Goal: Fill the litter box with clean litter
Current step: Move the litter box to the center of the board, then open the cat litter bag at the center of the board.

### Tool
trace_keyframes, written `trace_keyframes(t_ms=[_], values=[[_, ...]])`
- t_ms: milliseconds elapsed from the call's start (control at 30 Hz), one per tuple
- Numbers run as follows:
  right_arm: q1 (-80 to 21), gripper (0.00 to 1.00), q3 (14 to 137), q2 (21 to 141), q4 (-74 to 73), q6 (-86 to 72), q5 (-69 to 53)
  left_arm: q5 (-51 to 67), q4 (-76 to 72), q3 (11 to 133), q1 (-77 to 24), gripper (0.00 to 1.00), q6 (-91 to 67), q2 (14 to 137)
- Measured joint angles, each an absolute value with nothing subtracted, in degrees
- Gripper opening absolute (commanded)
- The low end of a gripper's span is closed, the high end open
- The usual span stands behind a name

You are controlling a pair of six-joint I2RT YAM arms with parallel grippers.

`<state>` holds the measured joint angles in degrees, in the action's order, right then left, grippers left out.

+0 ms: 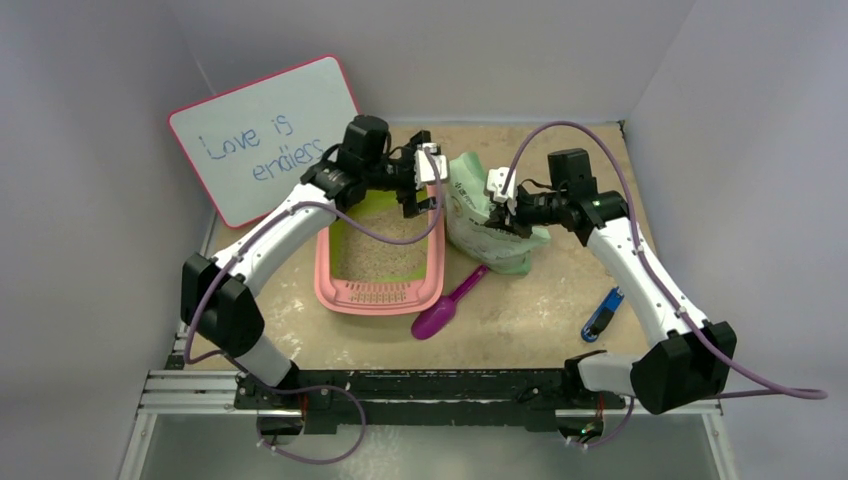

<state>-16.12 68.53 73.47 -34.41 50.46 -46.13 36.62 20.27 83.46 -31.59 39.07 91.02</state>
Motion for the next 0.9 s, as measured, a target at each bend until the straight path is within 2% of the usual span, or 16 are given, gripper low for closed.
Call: trace_keyframes(t_ms=[267, 467, 900], values=[[-16.1, 0.00, 68.5, 73.4, -34.3, 50.4, -46.1, 43.8, 10.6, 83.2, -31.5, 0.93, 41.5, 92.9], [-16.1, 0.00, 68.5, 73.4, -33.9, 50.4, -46.0, 45.5, 9.3, 85.4, -31.5, 0.92, 41.0, 97.4], [-16.1, 0.00, 67.4, 71.6, -32.4, 50.7, -44.4, 52.2, -3.8, 86.3, -27.8, 0.88, 21.3, 105.4]])
